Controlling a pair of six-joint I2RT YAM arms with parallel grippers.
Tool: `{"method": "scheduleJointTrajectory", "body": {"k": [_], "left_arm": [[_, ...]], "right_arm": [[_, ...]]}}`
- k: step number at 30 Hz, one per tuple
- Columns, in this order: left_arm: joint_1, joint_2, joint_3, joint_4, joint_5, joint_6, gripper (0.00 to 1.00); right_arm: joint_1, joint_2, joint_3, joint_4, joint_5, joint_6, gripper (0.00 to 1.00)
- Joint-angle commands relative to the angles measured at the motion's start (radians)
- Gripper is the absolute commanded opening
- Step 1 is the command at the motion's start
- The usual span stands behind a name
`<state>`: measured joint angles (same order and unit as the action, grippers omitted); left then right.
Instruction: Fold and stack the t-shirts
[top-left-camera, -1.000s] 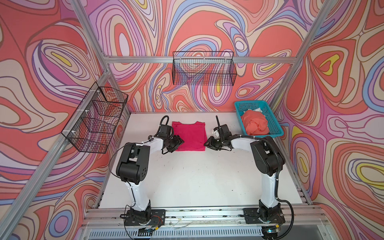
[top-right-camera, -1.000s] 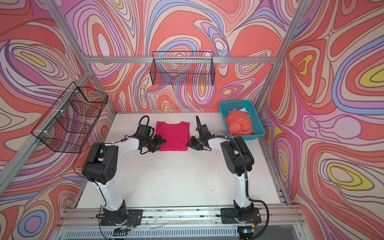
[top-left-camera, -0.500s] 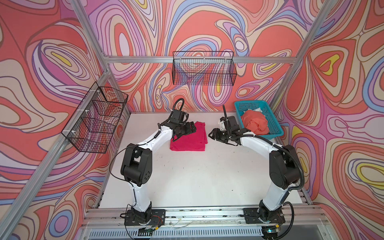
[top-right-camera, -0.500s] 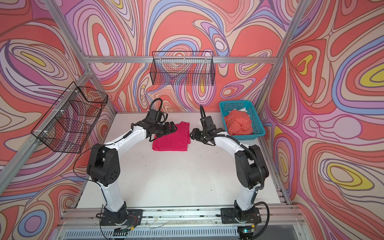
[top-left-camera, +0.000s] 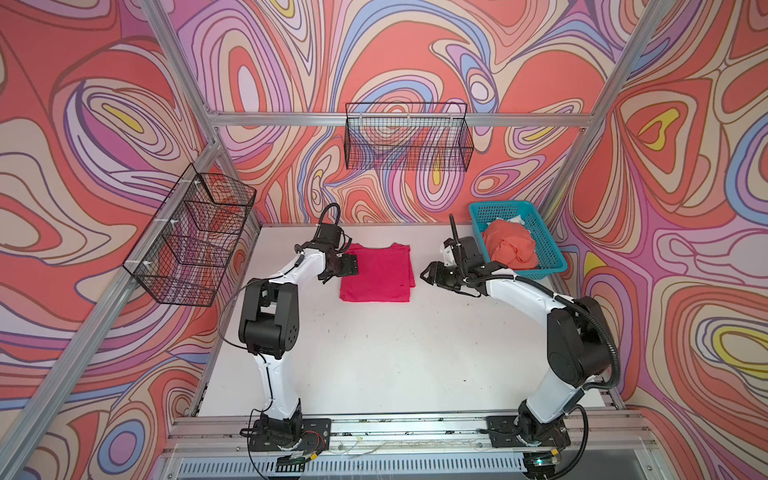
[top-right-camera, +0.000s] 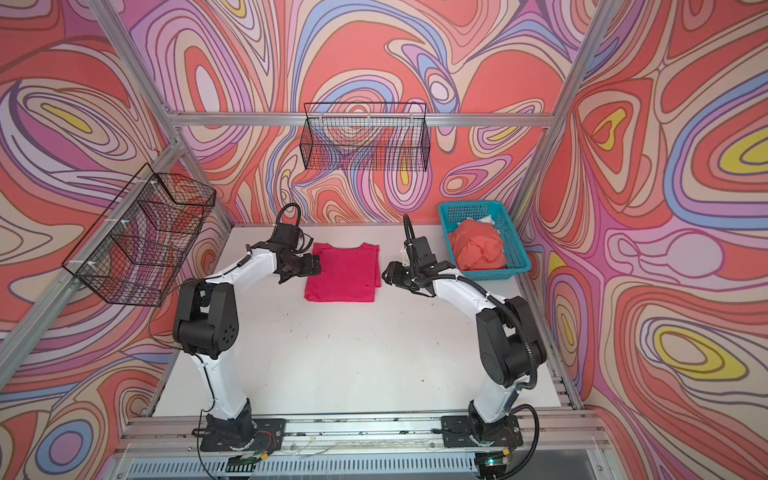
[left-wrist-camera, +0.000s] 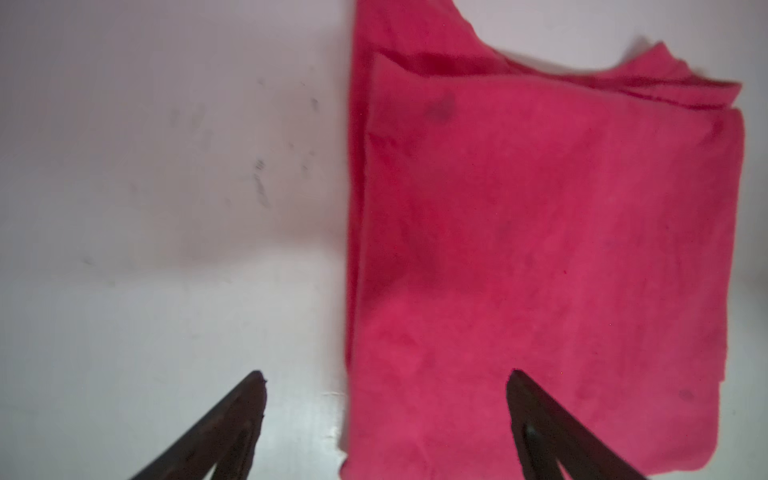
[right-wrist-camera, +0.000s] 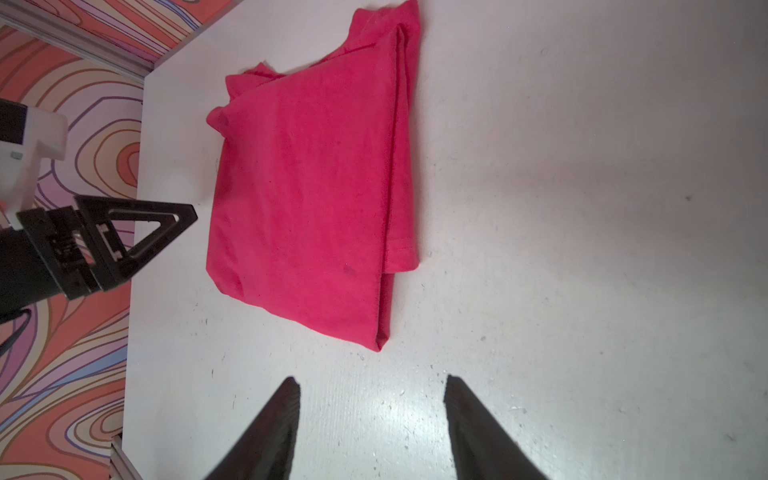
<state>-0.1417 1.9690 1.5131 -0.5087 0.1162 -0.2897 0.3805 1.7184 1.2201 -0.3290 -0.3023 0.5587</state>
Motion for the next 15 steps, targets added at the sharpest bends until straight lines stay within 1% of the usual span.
{"method": "scheduleJointTrajectory", "body": {"k": [1,3,4,8,12,15], "left_arm": [[0.013,0.065,0.054,-0.034,0.088,0.084,0.91],[0.013,0.111,0.095,-0.032,0.153,0.077,0.9],[0.013,0.131,0.112,-0.03,0.164,0.068,0.9],[0.011,0.209,0.173,-0.058,0.156,0.046,0.87],[0.007,0.254,0.202,-0.09,0.152,0.025,0.79],[0.0,0.273,0.197,-0.099,0.179,0.003,0.72]], "right_arm": [[-0.003,-0.031,-0.004,0.011,-0.009,-0.008,0.6],[-0.003,-0.029,-0.003,0.012,-0.012,-0.011,0.6],[-0.003,-0.028,-0.002,0.012,-0.013,-0.01,0.6],[-0.003,-0.042,-0.003,0.007,-0.008,-0.012,0.6],[-0.003,-0.062,-0.004,-0.001,0.006,-0.014,0.61],[-0.003,-0.063,-0.005,0.001,0.006,-0.011,0.6]]}}
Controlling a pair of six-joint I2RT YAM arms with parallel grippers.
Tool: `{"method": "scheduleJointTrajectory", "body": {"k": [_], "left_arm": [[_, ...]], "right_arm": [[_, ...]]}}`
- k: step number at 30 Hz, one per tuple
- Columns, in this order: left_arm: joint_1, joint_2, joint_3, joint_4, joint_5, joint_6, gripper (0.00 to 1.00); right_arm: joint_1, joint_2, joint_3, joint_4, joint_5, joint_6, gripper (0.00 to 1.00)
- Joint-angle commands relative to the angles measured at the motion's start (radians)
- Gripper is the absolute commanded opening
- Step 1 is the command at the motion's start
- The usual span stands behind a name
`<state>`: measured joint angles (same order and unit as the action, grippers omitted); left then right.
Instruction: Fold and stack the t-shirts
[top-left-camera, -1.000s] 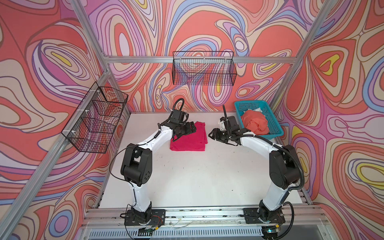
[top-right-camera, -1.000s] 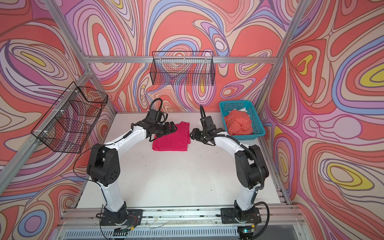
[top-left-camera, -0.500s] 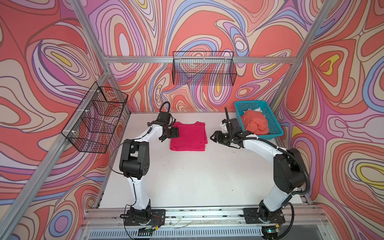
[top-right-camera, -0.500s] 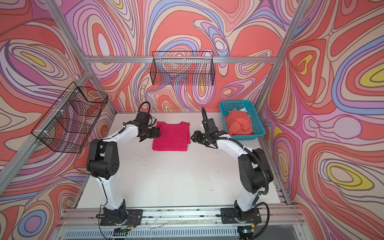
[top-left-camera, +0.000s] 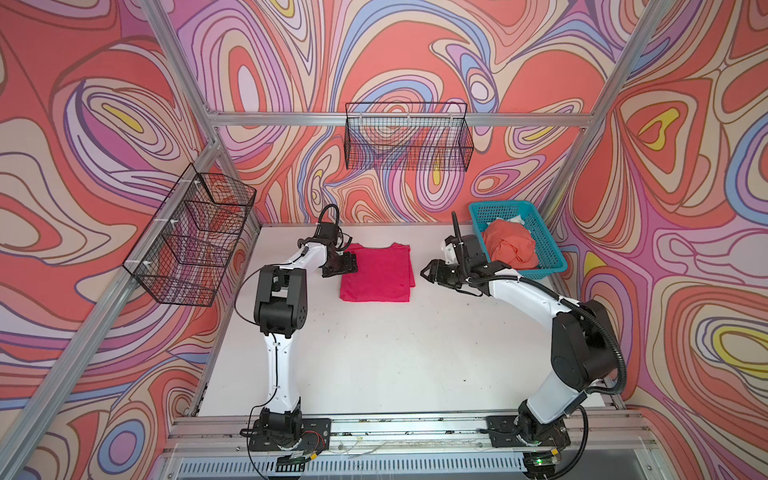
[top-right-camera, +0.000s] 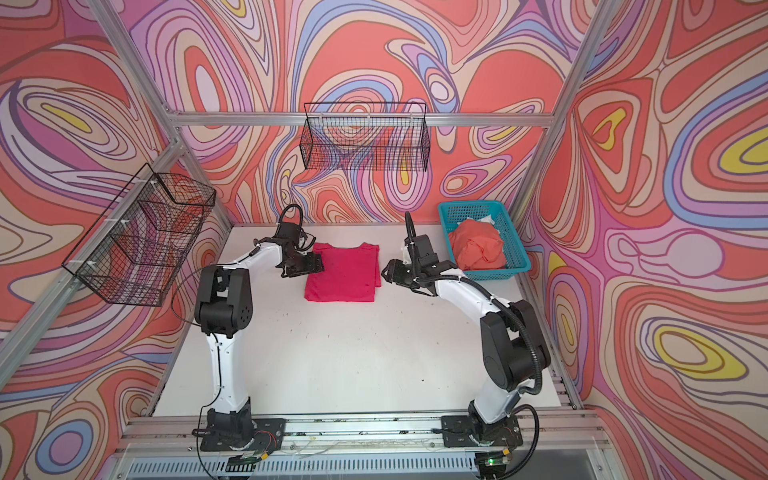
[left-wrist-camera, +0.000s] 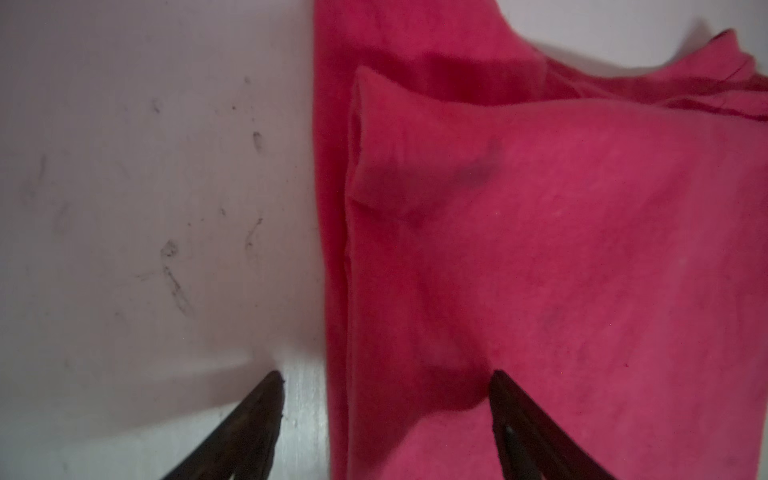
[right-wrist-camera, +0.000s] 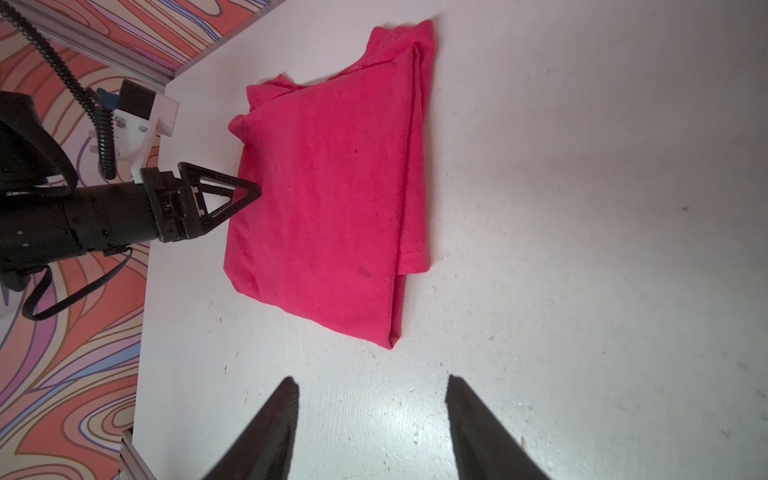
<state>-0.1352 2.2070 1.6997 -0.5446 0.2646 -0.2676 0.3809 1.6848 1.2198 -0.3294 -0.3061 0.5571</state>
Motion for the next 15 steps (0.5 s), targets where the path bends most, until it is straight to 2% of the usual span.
{"method": "scheduleJointTrajectory", "body": {"k": [1,8,11,15], "left_arm": [[-0.011,0.037,0.006,-0.061,0.044,-0.026,0.7],[-0.044,0.059,-0.046,-0.039,0.1,-0.063,0.54],[-0.045,0.054,-0.074,-0.029,0.112,-0.074,0.39],[-0.044,0.021,-0.124,-0.019,0.137,-0.084,0.23]], "right_arm": [[-0.003,-0.028,-0.005,0.004,0.008,-0.01,0.61],[-0.004,-0.004,-0.005,0.024,-0.011,-0.003,0.61],[-0.004,0.0,-0.009,0.027,-0.011,-0.003,0.61],[-0.004,-0.001,-0.015,0.03,-0.011,-0.002,0.61]]}}
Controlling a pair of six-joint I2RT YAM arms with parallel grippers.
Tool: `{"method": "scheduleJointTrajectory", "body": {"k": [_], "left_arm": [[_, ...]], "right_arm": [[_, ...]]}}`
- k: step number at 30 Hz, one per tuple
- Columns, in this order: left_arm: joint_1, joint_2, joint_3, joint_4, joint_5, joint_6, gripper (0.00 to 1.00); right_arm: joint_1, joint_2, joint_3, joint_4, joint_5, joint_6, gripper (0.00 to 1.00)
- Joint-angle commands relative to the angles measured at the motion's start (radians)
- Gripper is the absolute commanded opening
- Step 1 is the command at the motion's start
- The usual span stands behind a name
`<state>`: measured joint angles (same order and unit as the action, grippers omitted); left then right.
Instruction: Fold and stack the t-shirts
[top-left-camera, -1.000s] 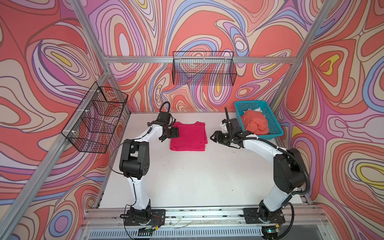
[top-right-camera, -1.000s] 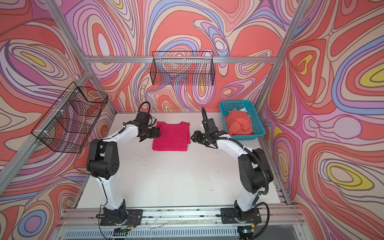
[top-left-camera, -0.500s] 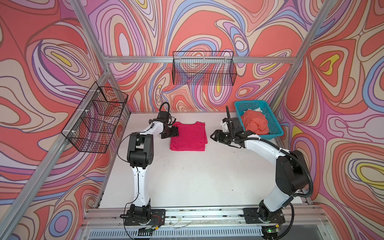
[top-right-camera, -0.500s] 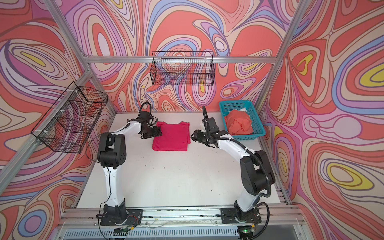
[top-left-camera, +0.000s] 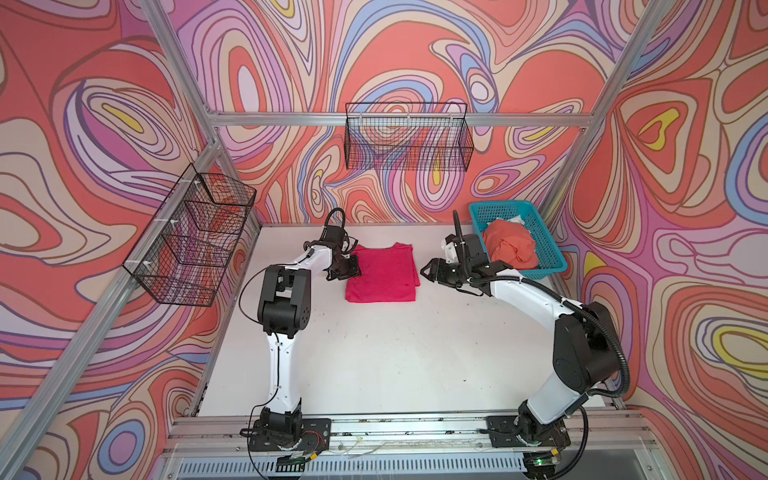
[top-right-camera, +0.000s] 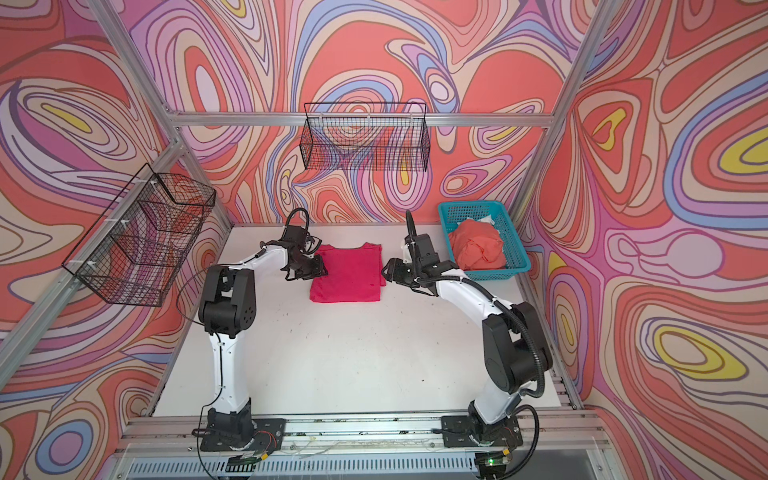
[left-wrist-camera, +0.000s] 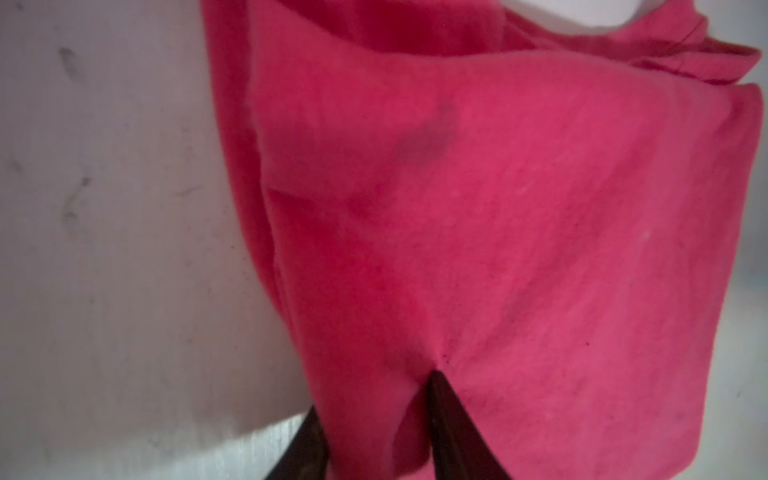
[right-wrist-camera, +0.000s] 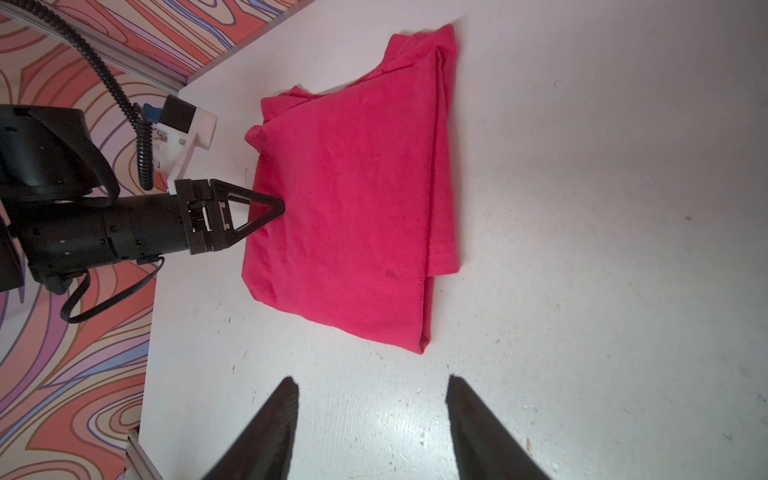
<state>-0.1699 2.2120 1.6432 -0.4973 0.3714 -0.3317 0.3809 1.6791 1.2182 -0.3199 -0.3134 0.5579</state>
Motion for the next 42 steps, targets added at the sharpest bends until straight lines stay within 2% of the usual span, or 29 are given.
{"method": "scheduleJointTrajectory", "body": {"k": [1,5,6,10,20,26,31,38,42], "left_arm": [[-0.01,0.008,-0.079,-0.068,0.037,-0.02,0.19],[-0.008,-0.051,-0.164,-0.067,0.033,-0.031,0.01],[-0.006,-0.066,-0.184,-0.069,0.03,-0.034,0.0],[0.02,-0.162,-0.25,-0.122,-0.03,-0.041,0.0],[0.138,-0.431,-0.256,-0.429,-0.331,0.081,0.0],[0.223,-0.516,-0.287,-0.498,-0.5,0.128,0.0],[0.251,-0.495,-0.273,-0.522,-0.687,0.171,0.0],[0.309,-0.389,-0.254,-0.518,-0.782,0.194,0.0],[0.344,-0.314,-0.195,-0.517,-0.836,0.214,0.0]], "right_arm": [[-0.004,0.004,-0.016,0.021,-0.004,-0.003,0.61],[-0.004,-0.002,-0.023,0.025,-0.004,0.002,0.61],[-0.004,-0.004,-0.026,0.025,-0.004,0.002,0.61],[-0.004,-0.009,-0.032,0.027,-0.006,0.004,0.61],[-0.004,-0.013,-0.052,0.045,-0.026,0.014,0.61],[-0.004,-0.019,-0.059,0.043,-0.039,0.018,0.61],[-0.004,-0.014,-0.044,0.024,-0.05,0.013,0.61],[-0.004,-0.002,0.013,-0.024,-0.058,-0.012,0.61],[-0.004,0.016,0.027,-0.028,-0.073,-0.016,0.61]]}}
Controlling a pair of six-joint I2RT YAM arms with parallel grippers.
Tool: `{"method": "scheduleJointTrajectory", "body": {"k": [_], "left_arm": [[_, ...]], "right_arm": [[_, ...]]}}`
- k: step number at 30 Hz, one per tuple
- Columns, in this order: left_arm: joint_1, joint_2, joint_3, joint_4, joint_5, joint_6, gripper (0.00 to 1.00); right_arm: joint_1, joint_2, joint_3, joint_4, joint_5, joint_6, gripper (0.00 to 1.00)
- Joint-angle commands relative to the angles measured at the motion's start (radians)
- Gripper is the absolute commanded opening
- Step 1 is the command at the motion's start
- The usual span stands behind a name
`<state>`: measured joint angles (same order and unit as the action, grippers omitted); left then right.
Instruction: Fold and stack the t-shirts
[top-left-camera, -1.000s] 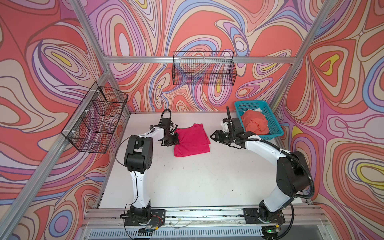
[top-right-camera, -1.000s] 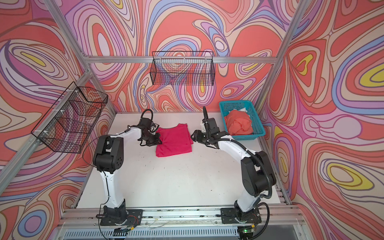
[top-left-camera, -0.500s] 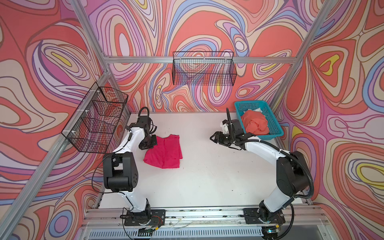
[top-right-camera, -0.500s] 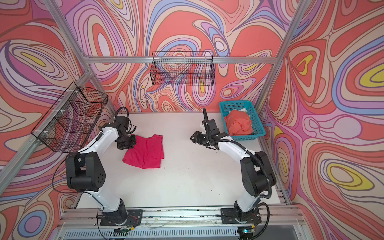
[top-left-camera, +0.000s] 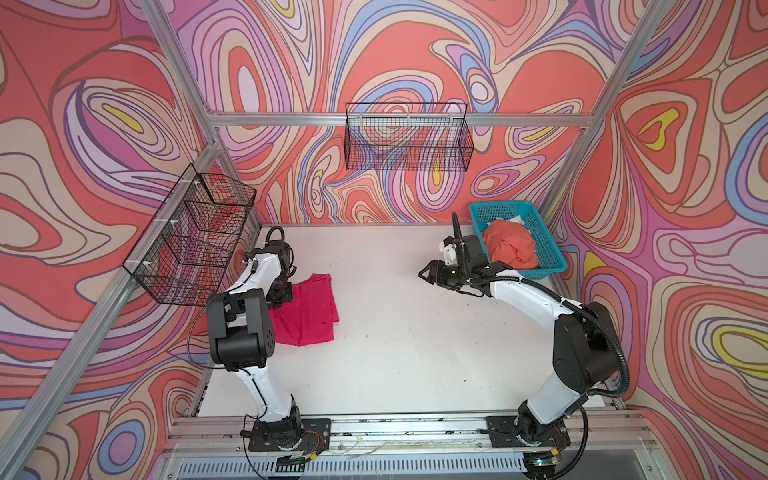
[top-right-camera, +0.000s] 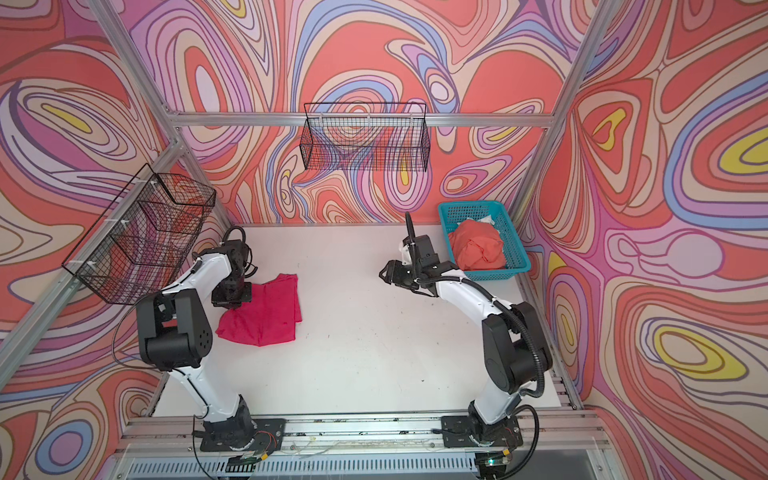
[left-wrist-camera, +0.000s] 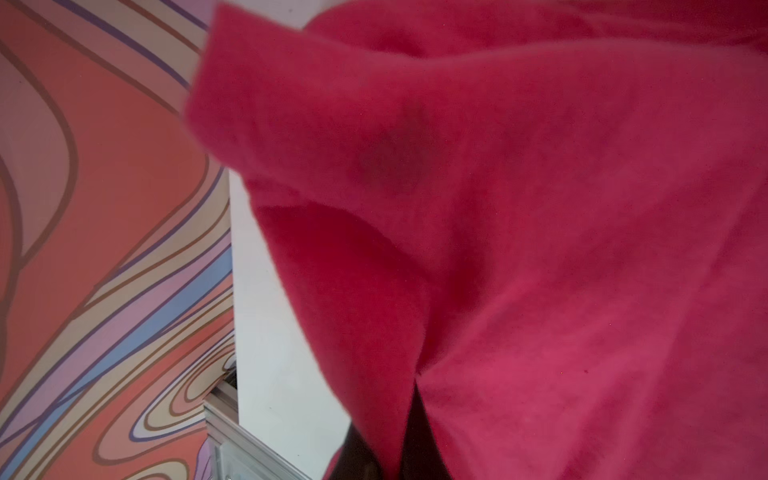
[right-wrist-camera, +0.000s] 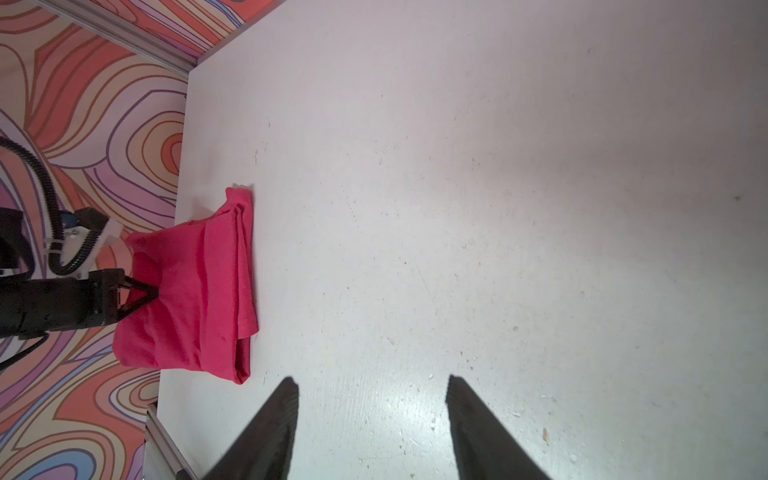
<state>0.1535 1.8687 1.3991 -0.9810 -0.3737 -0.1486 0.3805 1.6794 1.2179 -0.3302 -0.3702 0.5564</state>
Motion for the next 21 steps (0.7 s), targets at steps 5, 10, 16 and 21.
{"method": "scheduleJointTrajectory", "body": {"k": [5,10,16,21], "left_arm": [[0.03,0.071,0.083,0.004,-0.145,0.056,0.0],[0.029,0.1,0.073,0.024,-0.185,0.06,0.0],[0.025,0.083,0.088,0.012,-0.198,0.021,0.77],[-0.024,-0.02,0.006,0.089,-0.121,0.03,0.88]], "right_arm": [[-0.003,0.026,0.032,-0.015,-0.022,-0.019,0.61],[-0.004,0.023,0.017,-0.006,-0.025,-0.016,0.61],[-0.003,0.014,-0.006,0.003,-0.029,-0.013,0.61],[-0.003,0.002,-0.009,-0.003,-0.008,-0.026,0.61]]}}
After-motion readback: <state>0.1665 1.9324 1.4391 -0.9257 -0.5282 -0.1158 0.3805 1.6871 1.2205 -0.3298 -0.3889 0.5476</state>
